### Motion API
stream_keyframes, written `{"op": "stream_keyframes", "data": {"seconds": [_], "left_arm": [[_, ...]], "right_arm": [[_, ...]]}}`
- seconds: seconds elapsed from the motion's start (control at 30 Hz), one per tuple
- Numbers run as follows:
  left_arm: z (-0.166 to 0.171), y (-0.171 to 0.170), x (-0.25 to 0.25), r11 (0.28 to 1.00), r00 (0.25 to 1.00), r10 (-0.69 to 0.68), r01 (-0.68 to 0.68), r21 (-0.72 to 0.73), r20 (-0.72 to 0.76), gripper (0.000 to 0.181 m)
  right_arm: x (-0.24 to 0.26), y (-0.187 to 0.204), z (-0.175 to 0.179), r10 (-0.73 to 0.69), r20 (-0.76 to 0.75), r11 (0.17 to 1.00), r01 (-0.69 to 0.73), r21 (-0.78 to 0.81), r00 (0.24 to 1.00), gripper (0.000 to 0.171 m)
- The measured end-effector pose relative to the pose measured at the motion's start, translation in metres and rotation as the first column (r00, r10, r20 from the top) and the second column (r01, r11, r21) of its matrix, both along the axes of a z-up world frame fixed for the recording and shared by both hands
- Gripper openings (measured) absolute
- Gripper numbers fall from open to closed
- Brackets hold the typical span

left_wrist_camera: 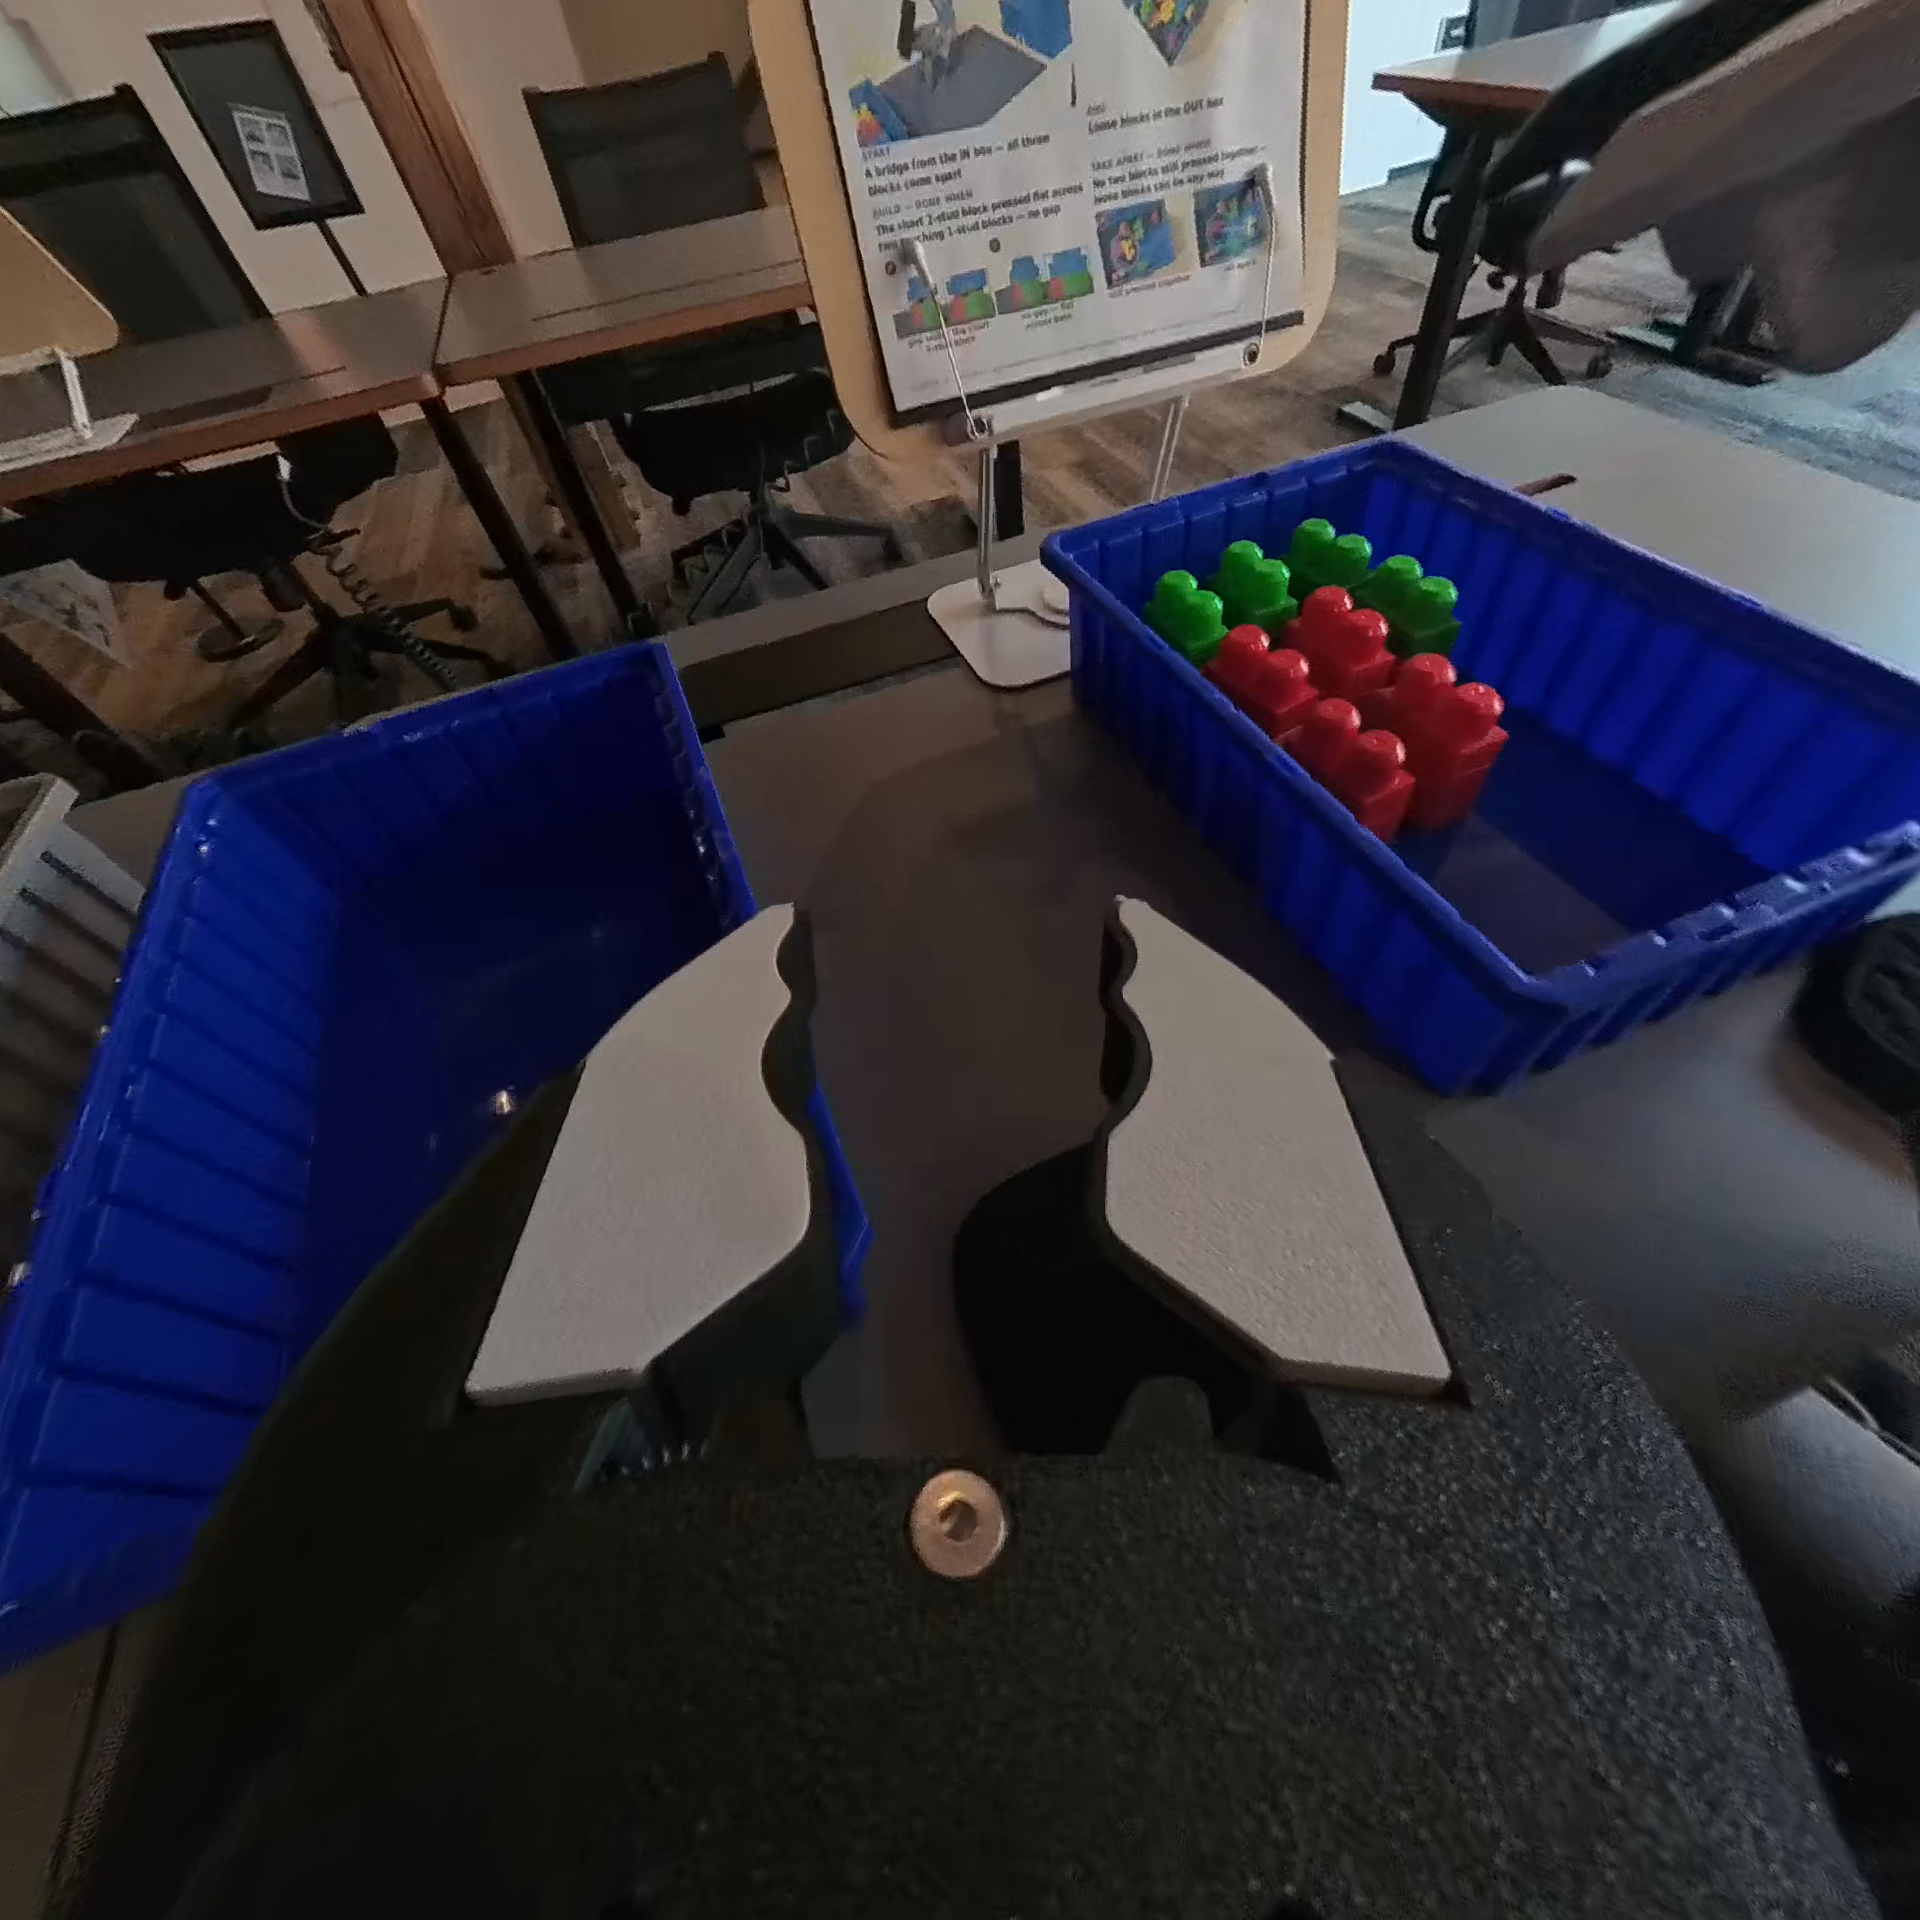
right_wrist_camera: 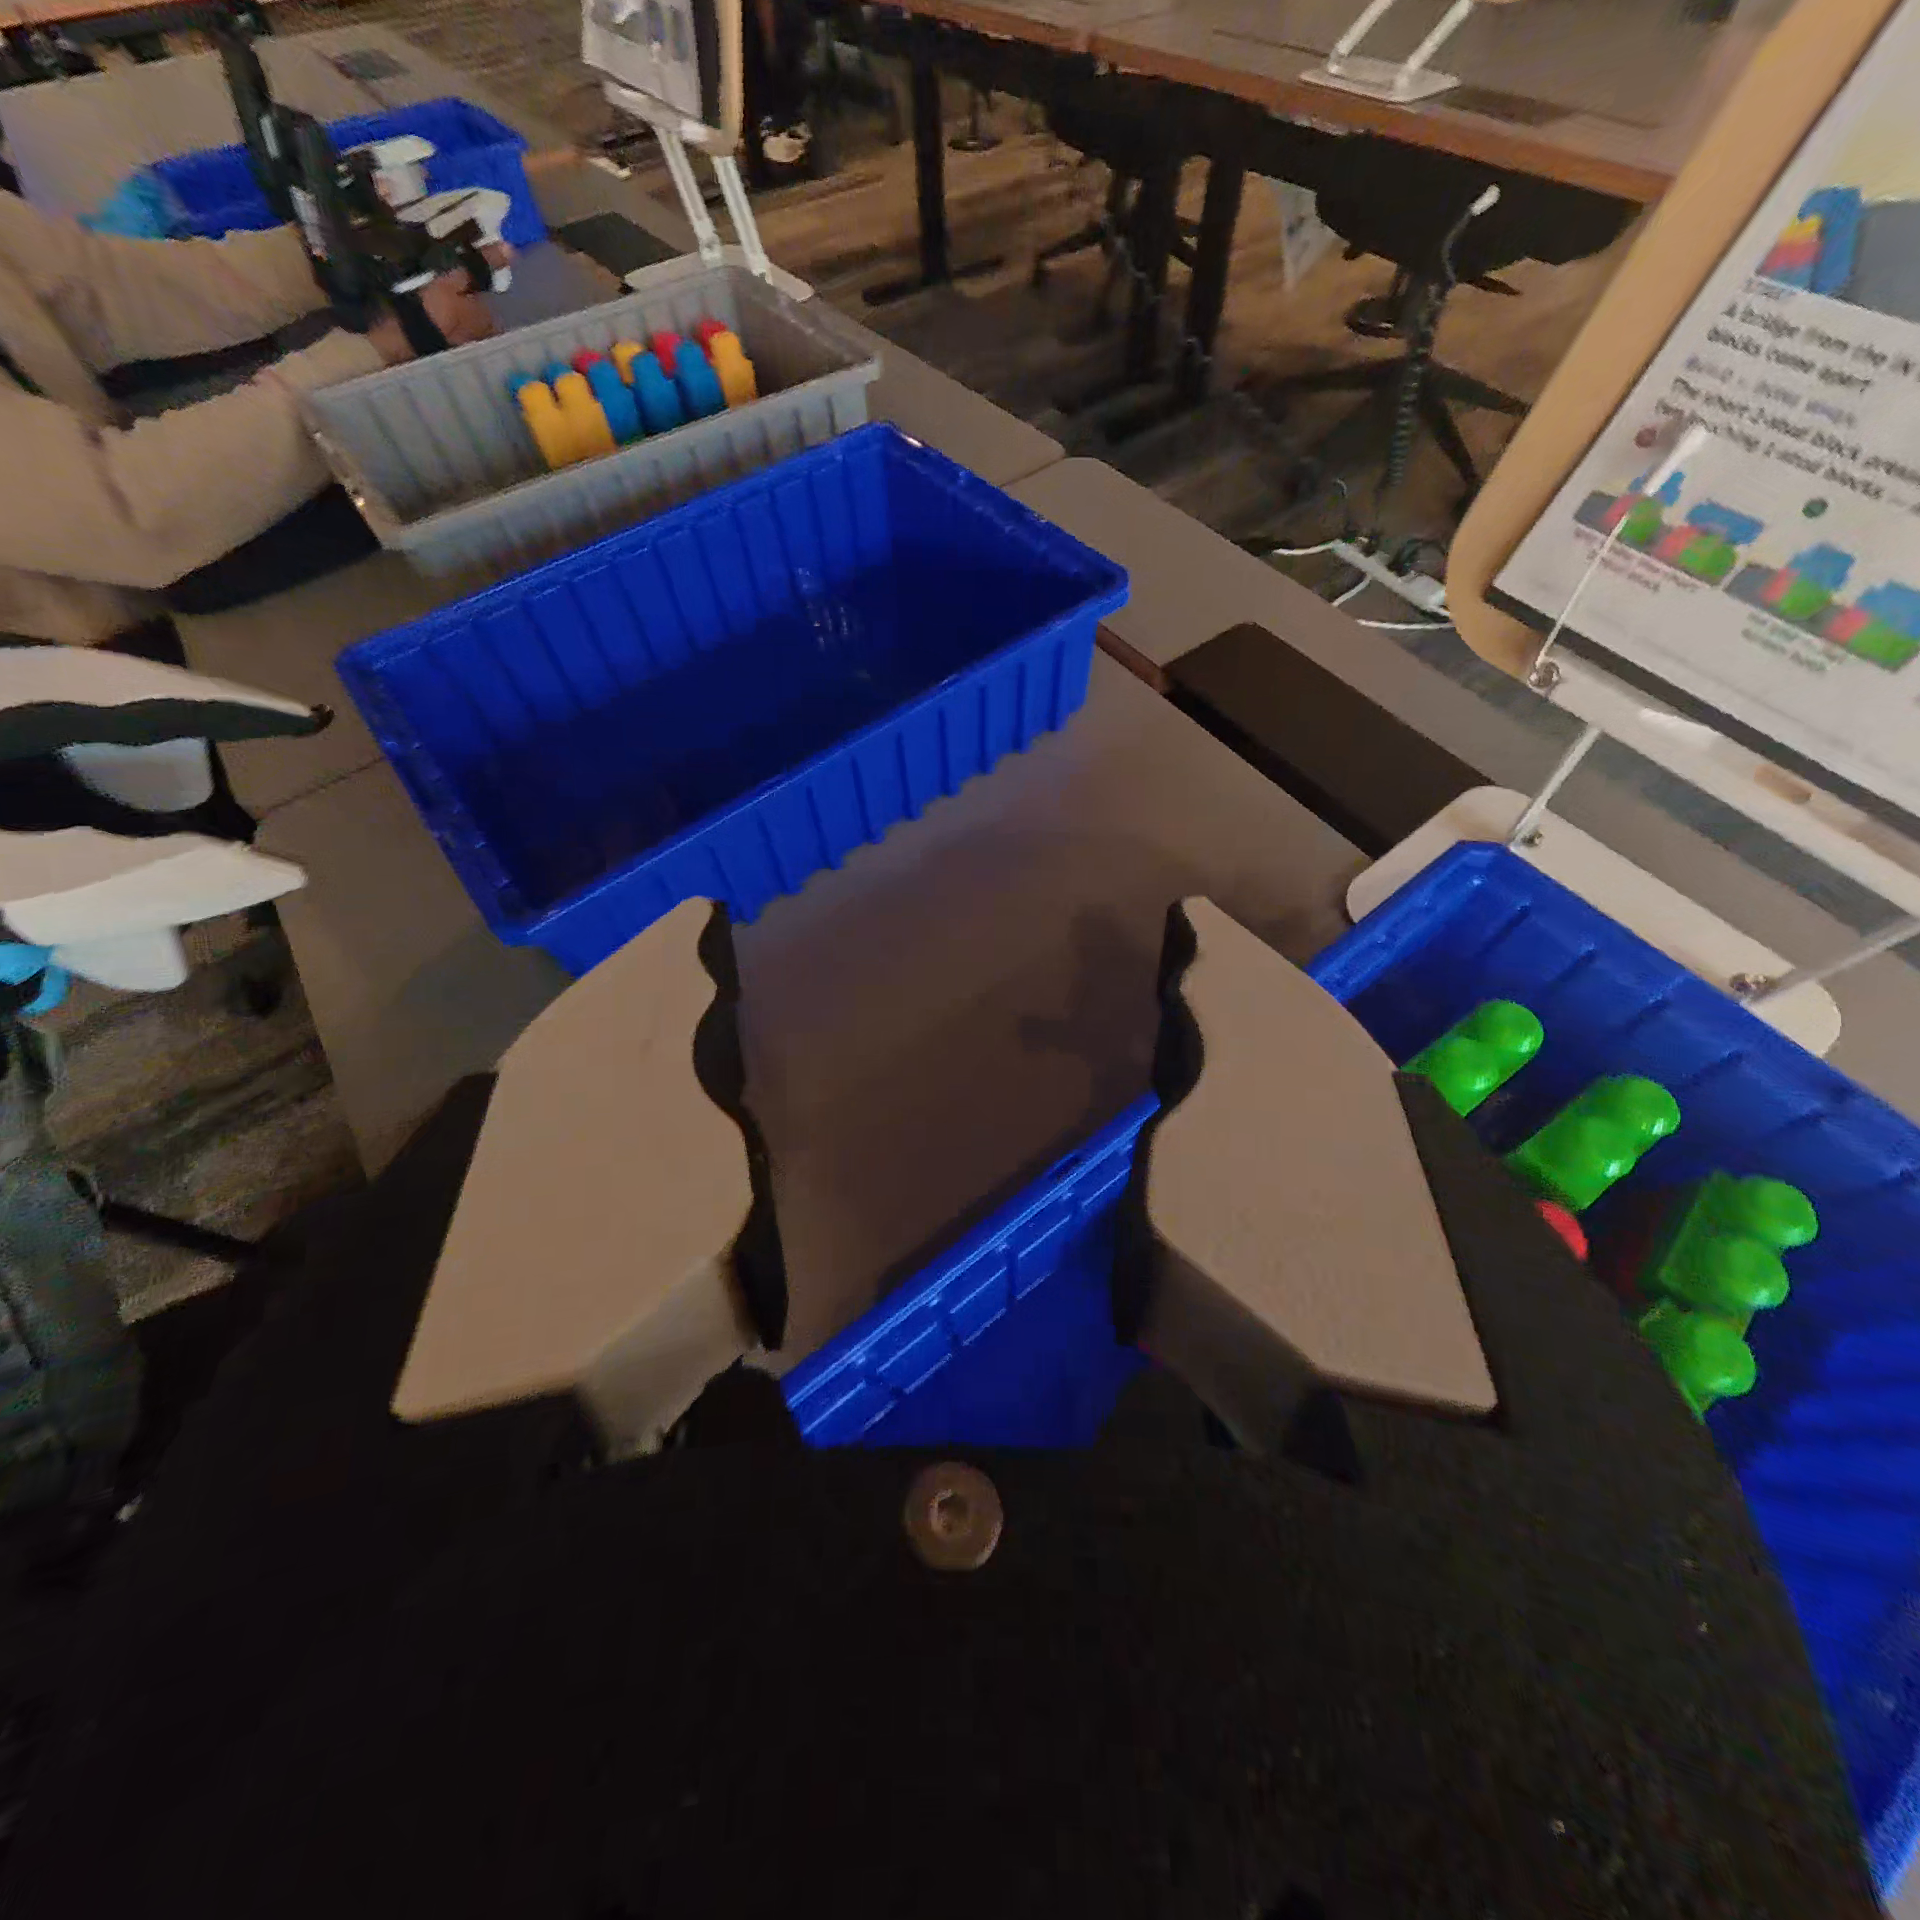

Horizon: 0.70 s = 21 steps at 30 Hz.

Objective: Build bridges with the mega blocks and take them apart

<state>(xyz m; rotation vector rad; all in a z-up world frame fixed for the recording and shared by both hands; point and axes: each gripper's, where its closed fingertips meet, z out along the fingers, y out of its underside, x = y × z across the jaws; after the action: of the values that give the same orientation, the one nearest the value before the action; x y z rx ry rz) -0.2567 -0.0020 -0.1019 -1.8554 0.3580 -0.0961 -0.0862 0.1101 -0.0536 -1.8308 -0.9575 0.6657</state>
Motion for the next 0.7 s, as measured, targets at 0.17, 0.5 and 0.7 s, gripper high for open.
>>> {"op": "stream_keyframes", "data": {"seconds": [0.17, 0.5, 0.7], "left_arm": [[0.004, 0.012, 0.004, 0.995, 0.997, 0.069, -0.070, 0.068, 0.018, 0.053], [-0.007, 0.024, 0.005, 0.981, 0.981, 0.193, -0.194, -0.028, -0.024, 0.055], [-0.004, 0.013, -0.004, 0.973, 0.969, 0.219, -0.226, -0.054, -0.111, 0.056]], "right_arm": [[0.008, 0.000, 0.001, 0.067, -0.018, 0.994, -0.066, 0.082, 0.998, 0.076], [0.076, 0.033, -0.006, -0.014, 0.026, 0.995, 0.011, 0.099, 1.000, 0.073], [0.098, 0.059, -0.017, -0.070, 0.095, 0.997, 0.067, 0.030, 0.993, 0.077]]}}
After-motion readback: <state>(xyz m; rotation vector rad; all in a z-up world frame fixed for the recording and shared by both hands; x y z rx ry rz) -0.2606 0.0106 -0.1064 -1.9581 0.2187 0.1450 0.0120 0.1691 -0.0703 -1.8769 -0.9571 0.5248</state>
